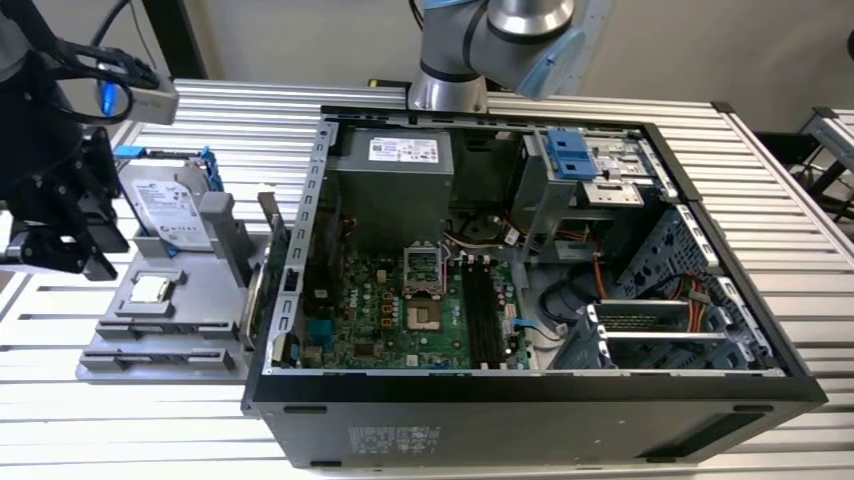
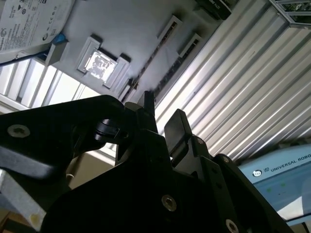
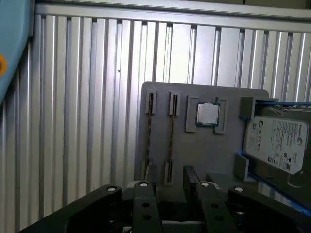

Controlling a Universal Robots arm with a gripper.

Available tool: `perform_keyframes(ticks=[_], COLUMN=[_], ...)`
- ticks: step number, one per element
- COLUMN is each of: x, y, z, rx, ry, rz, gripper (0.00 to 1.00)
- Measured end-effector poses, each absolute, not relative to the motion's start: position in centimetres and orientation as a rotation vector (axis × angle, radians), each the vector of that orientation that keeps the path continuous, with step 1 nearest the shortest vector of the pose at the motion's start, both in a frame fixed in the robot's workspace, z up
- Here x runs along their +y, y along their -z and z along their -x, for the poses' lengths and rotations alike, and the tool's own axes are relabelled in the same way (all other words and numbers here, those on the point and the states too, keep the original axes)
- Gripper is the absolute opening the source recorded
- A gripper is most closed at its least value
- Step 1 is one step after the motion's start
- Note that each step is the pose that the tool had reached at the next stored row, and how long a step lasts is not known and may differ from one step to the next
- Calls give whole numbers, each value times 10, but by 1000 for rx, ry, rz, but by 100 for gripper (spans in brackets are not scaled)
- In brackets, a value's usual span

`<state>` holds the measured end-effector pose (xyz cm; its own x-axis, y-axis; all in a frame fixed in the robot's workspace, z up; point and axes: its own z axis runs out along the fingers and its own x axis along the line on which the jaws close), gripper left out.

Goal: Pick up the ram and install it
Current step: 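Pick up the ram and move it above insertion slot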

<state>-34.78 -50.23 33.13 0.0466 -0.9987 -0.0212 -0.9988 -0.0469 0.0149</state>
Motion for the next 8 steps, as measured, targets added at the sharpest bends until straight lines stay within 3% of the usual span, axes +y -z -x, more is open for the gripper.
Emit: perform_keyframes(ticks=[8], x=[-502], y=[-325], z=[348], rx=[2169], ry=[-40], rz=[2267], gripper=[100])
